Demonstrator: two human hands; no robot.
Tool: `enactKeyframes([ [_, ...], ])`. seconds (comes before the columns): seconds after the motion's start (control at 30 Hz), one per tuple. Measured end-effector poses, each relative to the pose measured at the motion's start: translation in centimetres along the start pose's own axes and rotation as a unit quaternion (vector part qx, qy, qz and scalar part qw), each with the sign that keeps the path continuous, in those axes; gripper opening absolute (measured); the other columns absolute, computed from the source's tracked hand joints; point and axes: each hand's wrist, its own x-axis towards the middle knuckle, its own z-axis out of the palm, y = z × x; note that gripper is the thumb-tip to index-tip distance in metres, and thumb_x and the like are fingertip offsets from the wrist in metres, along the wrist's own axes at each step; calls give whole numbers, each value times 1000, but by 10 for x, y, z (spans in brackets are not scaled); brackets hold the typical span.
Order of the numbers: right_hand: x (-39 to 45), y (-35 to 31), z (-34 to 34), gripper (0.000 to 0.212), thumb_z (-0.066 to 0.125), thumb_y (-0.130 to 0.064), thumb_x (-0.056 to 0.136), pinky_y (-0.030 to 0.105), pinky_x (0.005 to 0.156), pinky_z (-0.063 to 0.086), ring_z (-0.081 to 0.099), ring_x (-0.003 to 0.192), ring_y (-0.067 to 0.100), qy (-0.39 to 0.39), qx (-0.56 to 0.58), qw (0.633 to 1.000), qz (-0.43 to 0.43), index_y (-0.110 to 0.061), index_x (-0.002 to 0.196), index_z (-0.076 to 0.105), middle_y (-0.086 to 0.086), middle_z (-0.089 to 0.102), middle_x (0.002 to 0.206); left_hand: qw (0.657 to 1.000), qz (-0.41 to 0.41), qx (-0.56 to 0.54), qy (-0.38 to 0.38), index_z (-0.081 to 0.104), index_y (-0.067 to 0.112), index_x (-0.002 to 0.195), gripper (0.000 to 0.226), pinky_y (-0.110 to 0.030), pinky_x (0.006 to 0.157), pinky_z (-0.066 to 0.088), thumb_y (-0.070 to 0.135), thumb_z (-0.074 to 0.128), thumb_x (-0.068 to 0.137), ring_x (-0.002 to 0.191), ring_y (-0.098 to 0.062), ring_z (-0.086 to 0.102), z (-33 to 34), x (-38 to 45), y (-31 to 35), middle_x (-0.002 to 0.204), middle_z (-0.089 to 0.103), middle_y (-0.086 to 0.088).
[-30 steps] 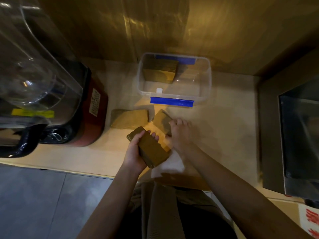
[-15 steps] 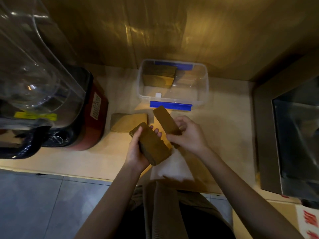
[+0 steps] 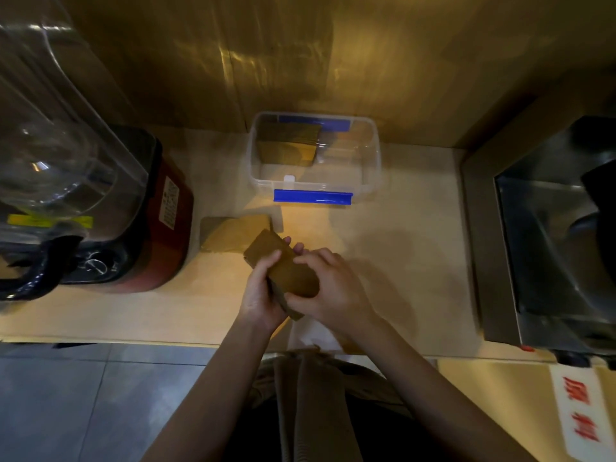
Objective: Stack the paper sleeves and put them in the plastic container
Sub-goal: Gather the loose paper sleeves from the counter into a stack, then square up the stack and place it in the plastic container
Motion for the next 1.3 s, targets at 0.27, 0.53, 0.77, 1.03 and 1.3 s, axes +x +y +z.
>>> enactKeyframes([
  [0.27,-7,25,-21,23,61,-19,85,22,69,48,59,84,16,33,360,912,193,-12,107,58,9,60,103,998,56,1,24,52,15,89,22,-33,78,48,10,41,70,79,-18,58,15,-1,0,75,58,-2],
  [0.53,-19,36,-13,45,60,-8,79,33,77,60,69,88,22,-157,652,703,237,-1,122,48,17,62,112,994,69,83,-9,51,14,100,35,-33,79,52,11,44,66,93,-22,61,25,3,-10,82,65,-4],
  [0.77,-25,69,-22,39,55,-1,86,18,68,57,60,90,13,-115,436,868,208,-6,124,46,5,58,103,956,24,292,-17,58,20,112,45,-24,81,53,5,62,69,100,-16,61,-14,1,4,104,66,0],
  [1.03,-7,88,11,39,51,1,85,33,93,44,53,111,23,46,244,958,145,-12,122,48,4,55,113,820,109,549,116,43,16,129,49,-37,98,46,6,57,83,115,-24,51,-35,18,-29,119,54,-6],
  [1.3,-8,96,45,42,44,-6,92,30,99,43,51,119,21,104,240,949,173,-14,133,37,9,52,131,782,114,589,168,31,17,137,60,-35,103,40,1,53,83,126,-23,45,-38,29,-48,138,47,-8],
])
